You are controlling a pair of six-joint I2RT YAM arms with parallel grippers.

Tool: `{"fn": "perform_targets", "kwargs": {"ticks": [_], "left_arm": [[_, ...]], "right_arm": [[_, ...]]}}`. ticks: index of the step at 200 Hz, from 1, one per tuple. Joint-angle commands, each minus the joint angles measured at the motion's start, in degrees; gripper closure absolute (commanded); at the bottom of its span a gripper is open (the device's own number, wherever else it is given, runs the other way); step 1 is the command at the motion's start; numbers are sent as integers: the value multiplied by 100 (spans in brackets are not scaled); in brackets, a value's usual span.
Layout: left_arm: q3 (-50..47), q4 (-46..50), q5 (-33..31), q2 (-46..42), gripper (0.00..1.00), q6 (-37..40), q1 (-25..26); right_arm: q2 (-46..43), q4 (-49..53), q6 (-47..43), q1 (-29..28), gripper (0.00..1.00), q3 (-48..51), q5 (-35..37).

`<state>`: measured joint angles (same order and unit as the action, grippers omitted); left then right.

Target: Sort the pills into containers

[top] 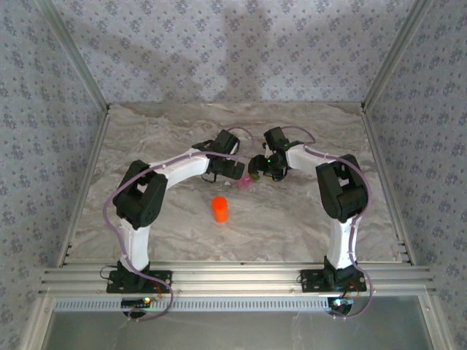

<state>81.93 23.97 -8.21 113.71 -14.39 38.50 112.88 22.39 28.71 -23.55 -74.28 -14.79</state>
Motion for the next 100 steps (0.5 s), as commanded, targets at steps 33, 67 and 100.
{"fn": "perform_targets", "kwargs": {"ticks": [33,67,100], "left_arm": [[-63,-112,99,116,3,-134,-53],[129,-75,140,34,2,-125,-88],[509,61,328,-125,1,-134,-128]], "right_arm": [[349,334,15,-112,34,153,99],[315,386,29,-130,34,107,110],[240,445,19,-143,34,11,99]]}}
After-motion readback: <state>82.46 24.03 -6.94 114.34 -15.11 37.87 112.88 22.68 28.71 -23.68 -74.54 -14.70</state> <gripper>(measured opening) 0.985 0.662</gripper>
